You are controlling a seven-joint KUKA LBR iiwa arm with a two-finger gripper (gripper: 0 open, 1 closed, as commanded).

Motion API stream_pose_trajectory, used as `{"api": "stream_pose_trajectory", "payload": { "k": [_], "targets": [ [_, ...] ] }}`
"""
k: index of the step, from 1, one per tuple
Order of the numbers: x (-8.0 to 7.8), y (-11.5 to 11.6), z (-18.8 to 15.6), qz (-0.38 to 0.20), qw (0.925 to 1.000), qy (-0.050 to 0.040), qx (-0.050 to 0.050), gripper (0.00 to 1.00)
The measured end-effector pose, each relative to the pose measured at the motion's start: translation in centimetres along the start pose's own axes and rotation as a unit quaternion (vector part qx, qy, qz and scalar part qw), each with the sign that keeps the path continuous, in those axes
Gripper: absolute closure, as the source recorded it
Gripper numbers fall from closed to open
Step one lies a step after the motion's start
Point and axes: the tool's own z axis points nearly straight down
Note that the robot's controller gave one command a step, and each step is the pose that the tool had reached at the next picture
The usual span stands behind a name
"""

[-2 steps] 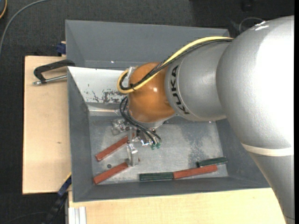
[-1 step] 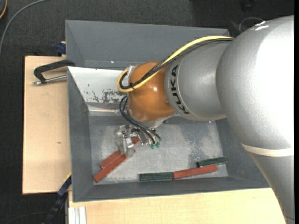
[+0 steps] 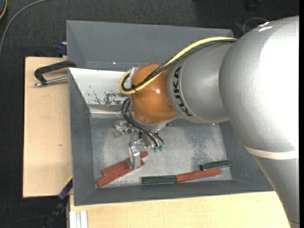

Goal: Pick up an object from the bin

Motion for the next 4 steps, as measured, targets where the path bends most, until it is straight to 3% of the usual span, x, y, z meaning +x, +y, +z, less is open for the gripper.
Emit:
{"api": "stream_pose_trajectory", "payload": {
  "k": [1, 2, 3, 4],
  "targets": [
    [2.0, -3.3, 0.0, -0.157, 0.9876, 0.0018, 0.000, 0.00],
    [5.4, 0.6, -0.3, -0.240, 0.9707, 0.0023, 0.000, 0.00],
    [5.2, 0.5, -0.4, -0.238, 0.9712, 0.0001, 0.000, 1.00],
    [1.0, -0.8, -32.8, -0.273, 0.9620, -0.0058, 0.002, 1.00]
  ]
}}
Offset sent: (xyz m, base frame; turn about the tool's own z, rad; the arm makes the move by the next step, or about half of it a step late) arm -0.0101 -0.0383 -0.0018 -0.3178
